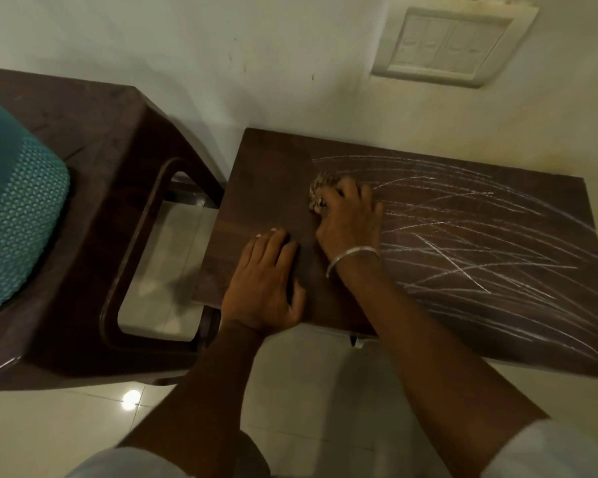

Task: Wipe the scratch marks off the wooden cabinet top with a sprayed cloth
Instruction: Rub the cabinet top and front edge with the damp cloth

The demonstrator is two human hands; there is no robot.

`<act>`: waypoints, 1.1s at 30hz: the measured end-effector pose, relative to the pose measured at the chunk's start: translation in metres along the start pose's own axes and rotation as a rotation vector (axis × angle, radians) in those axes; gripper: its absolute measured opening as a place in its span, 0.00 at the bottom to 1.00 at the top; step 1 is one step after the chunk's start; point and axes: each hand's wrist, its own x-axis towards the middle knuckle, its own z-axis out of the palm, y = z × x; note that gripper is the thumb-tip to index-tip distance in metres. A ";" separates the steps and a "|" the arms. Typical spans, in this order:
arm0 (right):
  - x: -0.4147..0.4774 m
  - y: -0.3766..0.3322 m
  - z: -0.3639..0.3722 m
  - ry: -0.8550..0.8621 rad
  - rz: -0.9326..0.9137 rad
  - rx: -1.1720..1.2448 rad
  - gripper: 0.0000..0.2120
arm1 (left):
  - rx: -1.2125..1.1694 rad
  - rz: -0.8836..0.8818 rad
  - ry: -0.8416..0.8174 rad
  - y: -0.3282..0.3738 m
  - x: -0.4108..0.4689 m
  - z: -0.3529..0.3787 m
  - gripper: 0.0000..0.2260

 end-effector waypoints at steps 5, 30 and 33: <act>0.040 -0.005 0.001 -0.046 0.007 0.018 0.13 | 0.009 0.013 0.004 0.000 0.001 0.001 0.27; 0.102 -0.038 0.019 -0.038 -0.061 0.007 0.22 | 0.027 0.027 0.032 0.001 -0.001 0.006 0.27; 0.099 -0.034 0.014 -0.064 -0.092 -0.014 0.22 | 0.031 0.016 0.017 0.000 -0.001 0.004 0.27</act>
